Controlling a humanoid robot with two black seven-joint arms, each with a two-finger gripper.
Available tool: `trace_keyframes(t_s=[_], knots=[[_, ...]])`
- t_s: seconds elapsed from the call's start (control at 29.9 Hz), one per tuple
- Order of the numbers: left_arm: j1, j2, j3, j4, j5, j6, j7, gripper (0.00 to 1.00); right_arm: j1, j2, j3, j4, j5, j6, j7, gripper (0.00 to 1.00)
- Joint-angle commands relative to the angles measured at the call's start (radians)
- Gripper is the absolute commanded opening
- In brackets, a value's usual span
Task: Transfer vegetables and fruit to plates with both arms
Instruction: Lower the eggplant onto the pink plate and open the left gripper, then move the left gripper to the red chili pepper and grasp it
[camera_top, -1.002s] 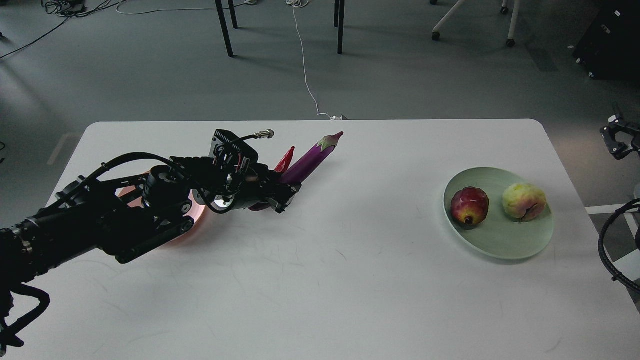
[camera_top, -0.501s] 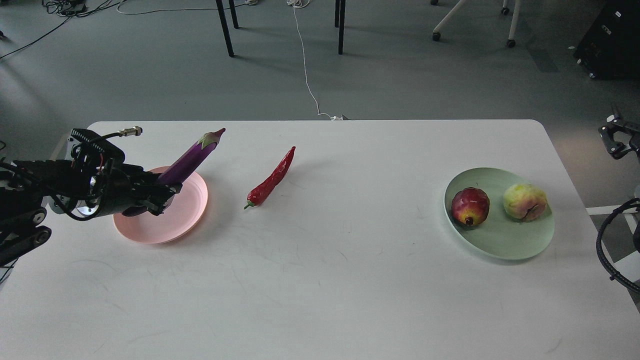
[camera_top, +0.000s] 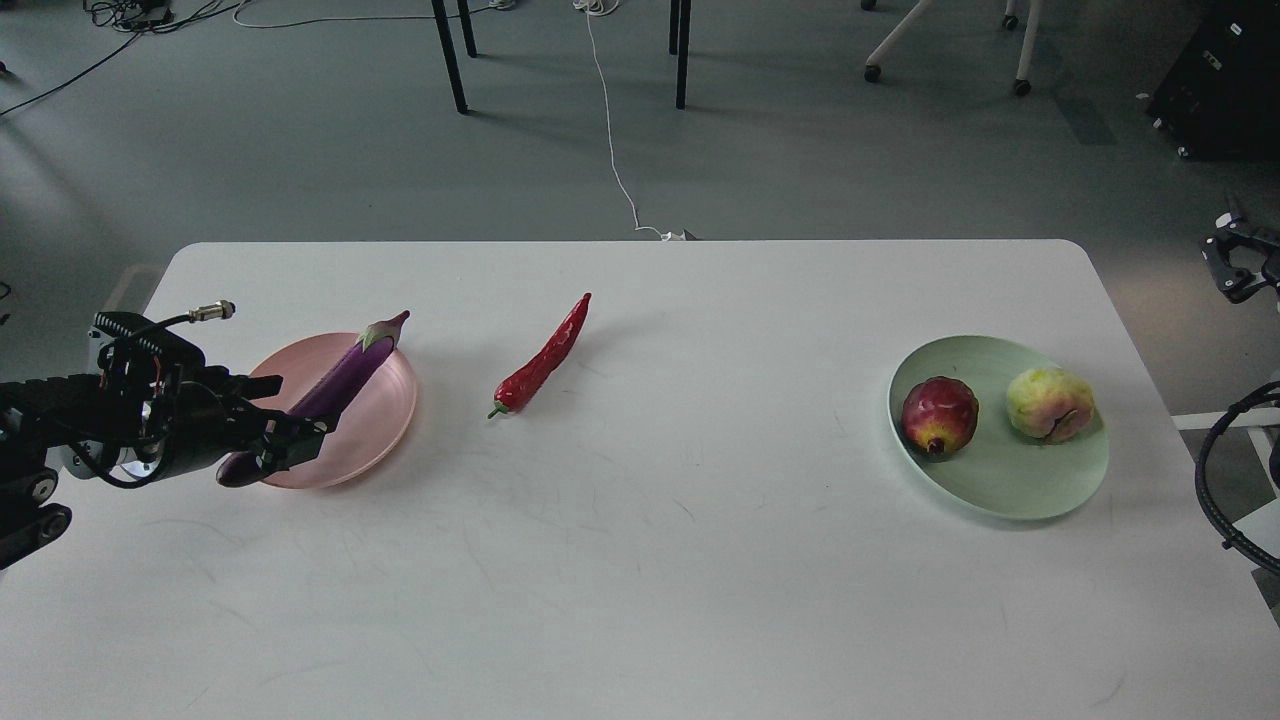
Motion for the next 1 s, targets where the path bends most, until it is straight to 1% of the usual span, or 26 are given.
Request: trace_keyframes(t_s=[0.0,0.03,0.13,0.23,0.3,0.33,0.4,0.47,0.63,0.73,0.84,0.97], knots=[[-0.068,-0.008,-0.014,0.0,-0.021,-0.001,0.002,0.83,-0.001,-0.001,-0.002,0.0,0.0,0.0,0.0,0.98],[-0.101,-0.021,-0.013,0.0,-0.033,-0.003,0.007,0.83,-0.001,0.001,-0.002,0.002,0.0,0.0,0.0,0.98],[-0.18,-0.128,0.0,0.003,-0.044,-0.009,0.016,0.83,-0.001,0.002,0.0,0.005,0.0,0.0,0.0,0.98],[-0.208,-0.232,0.0,0.044,-0.041,-0.009,0.036,0.83,-0.001,0.002,0.0,0.005,0.0,0.0,0.0,0.98],[-0.21,-0.322,0.001,0.104,-0.038,-0.007,0.056,0.83,0.0,-0.001,0.0,0.005,0.0,0.0,0.0,0.98],[-0.208,-0.368,0.003,0.147,-0.036,-0.007,0.059,0.83,0.0,-0.002,0.0,0.005,0.0,0.0,0.0,0.98],[-0.204,-0.445,0.01,0.223,-0.033,-0.007,0.056,0.82,-0.003,-0.004,0.0,0.002,-0.001,0.0,0.0,0.98],[-0.199,-0.498,0.024,0.27,-0.033,-0.006,0.053,0.81,-0.007,-0.006,0.0,0.0,0.0,0.0,0.0,0.98],[-0.187,-0.539,0.093,0.282,-0.033,-0.001,0.058,0.66,-0.014,-0.024,0.0,-0.003,0.0,0.0,0.0,0.98],[-0.176,-0.558,0.109,0.282,-0.031,0.0,0.061,0.66,-0.014,-0.024,-0.002,-0.005,-0.001,0.0,0.0,0.98],[-0.139,-0.562,0.109,0.284,-0.005,0.003,0.061,0.66,-0.014,-0.019,-0.002,-0.005,-0.005,0.0,0.0,0.98],[-0.132,-0.582,0.109,0.343,0.007,0.036,0.061,0.66,-0.014,-0.018,0.0,-0.003,-0.005,0.0,0.0,0.98]])
